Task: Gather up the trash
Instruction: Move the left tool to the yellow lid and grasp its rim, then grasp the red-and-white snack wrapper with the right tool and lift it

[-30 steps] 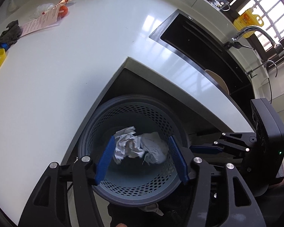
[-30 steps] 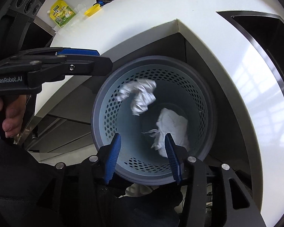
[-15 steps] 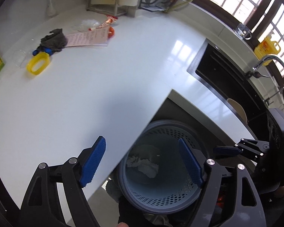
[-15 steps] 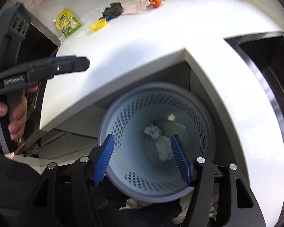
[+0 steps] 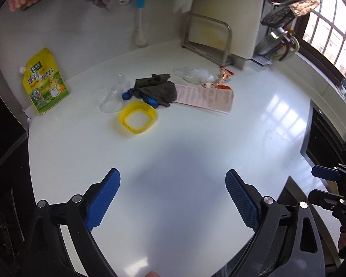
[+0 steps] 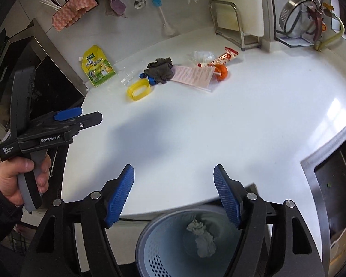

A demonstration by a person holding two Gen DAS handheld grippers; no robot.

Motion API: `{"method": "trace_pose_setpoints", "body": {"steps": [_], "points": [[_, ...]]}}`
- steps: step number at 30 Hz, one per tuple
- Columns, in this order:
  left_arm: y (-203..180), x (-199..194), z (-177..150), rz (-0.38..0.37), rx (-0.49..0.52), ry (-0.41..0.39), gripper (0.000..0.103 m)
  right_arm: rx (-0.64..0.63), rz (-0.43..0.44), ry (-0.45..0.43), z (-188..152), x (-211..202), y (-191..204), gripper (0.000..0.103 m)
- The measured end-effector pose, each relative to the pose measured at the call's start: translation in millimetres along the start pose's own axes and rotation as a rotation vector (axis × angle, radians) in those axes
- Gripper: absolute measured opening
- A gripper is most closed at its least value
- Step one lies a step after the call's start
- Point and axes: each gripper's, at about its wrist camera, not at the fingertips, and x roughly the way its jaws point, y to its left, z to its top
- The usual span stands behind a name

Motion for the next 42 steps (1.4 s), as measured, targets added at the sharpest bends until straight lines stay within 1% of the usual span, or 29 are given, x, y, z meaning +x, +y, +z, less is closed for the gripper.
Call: {"method": "trace_pose_setpoints", "body": {"steps": [4,6,10,12,16,20,22,25,27,28,29,32,34,37,40,42], "points": [[20.3,23.1,20.0,0.03,-0.055,-0.006,0.091,-0.007,0.009,-0.02,31.9,13.8,7.1,0.069],[26.4,40.2,27.3,0.04,-0.064,0.001,0.091,-0.012,0.009,-0.018,41.5,21.9,9.4,0.069],[35.0,76.9,38.5,0.075,-0.074,0.032,0.091,-0.029,0.009,-0.009,54.9,36.9,14.1,0.069],[40.9,94.2,43.6,0.095,-0.092,0.049,0.091,-0.039,-0.001,-0.007,62.4,43.6,14.4,0.07],[52.7,124.2,52.5,0.109,-0.136,0.085,0.091,-0.039,-0.016,0.002,76.7,57.1,7.9,0.07],[50.8,145.3,60.5,0.106,-0.12,0.099,0.091,-0.038,-0.025,0.006,91.0,68.7,1.1,0.07],[49.3,155.2,64.7,0.116,-0.108,0.107,0.091,-0.036,-0.03,0.005,97.9,74.0,-2.8,0.07],[53.7,169.1,70.0,0.134,-0.131,0.12,0.091,-0.03,-0.04,0.008,107.7,82.5,-10.8,0.07],[54.2,174.4,72.3,0.142,-0.135,0.122,0.089,-0.026,-0.041,0.007,113.6,87.9,-18.0,0.07],[54.6,177.3,74.0,0.149,-0.127,0.124,0.078,-0.022,-0.044,0.007,116.7,90.4,-21.6,0.07],[54.0,178.1,74.5,0.153,-0.118,0.121,0.077,-0.017,-0.046,0.007,119.6,92.5,-25.2,0.07],[54.9,176.6,73.9,0.135,-0.114,0.1,0.075,-0.006,-0.053,0.003,128.4,97.6,-35.1,0.07],[54.7,173.4,72.3,0.136,-0.104,0.083,0.073,0.002,-0.055,0.0,134.7,101.1,-42.8,0.07],[59.6,168.8,71.1,0.129,-0.124,0.077,0.072,0.009,-0.084,-0.012,146.9,106.7,-58.1,0.07],[61.7,157.0,67.0,0.121,-0.137,0.061,0.072,0.072,-0.116,-0.021,165.0,117.7,-87.2,0.07],[59.7,147.5,63.9,0.119,-0.132,0.046,0.072,0.118,-0.112,-0.026,179.1,126.1,-103.2,0.07]]}}
